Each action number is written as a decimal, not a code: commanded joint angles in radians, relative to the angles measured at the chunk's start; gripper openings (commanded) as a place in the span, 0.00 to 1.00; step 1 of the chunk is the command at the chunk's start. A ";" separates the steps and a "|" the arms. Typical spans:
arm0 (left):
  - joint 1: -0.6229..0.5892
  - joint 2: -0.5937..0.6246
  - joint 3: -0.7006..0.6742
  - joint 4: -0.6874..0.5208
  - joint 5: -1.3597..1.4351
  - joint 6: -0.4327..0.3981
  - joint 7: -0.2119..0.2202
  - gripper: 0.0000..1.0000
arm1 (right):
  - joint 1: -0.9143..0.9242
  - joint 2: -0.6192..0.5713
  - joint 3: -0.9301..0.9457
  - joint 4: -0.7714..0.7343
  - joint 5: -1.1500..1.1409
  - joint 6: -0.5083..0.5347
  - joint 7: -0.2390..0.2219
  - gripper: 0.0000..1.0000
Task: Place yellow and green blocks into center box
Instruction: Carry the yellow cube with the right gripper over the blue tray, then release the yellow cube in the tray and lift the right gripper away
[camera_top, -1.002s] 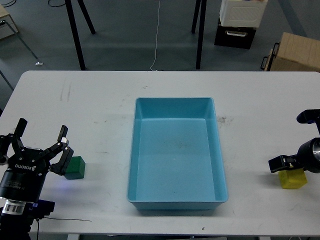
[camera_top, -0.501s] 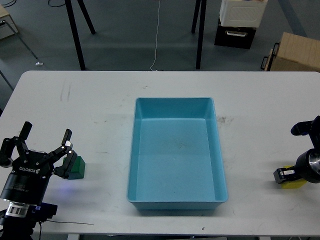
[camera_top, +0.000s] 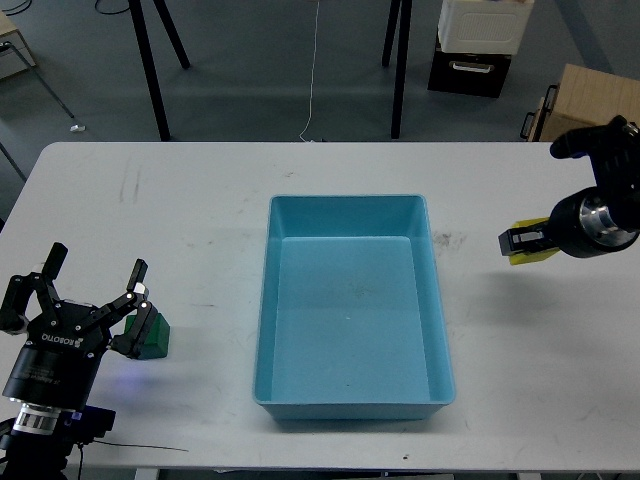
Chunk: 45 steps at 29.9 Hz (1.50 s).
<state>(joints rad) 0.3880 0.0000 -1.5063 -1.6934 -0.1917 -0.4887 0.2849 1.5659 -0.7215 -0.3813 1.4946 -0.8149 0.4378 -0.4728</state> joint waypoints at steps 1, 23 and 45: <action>-0.001 0.000 0.000 0.000 0.009 0.000 0.000 1.00 | 0.089 0.218 -0.005 -0.127 0.077 -0.001 0.000 0.01; -0.001 0.000 0.000 0.001 0.009 0.000 0.000 1.00 | 0.025 0.722 -0.143 -0.404 0.264 -0.010 -0.004 0.98; -0.035 0.000 0.030 0.015 0.023 0.000 0.000 1.00 | -0.123 0.314 0.598 -0.692 0.672 0.022 0.000 1.00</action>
<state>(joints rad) 0.3609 0.0000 -1.4984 -1.6795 -0.1675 -0.4887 0.2853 1.5461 -0.3060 0.0137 0.8136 -0.1769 0.4573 -0.4756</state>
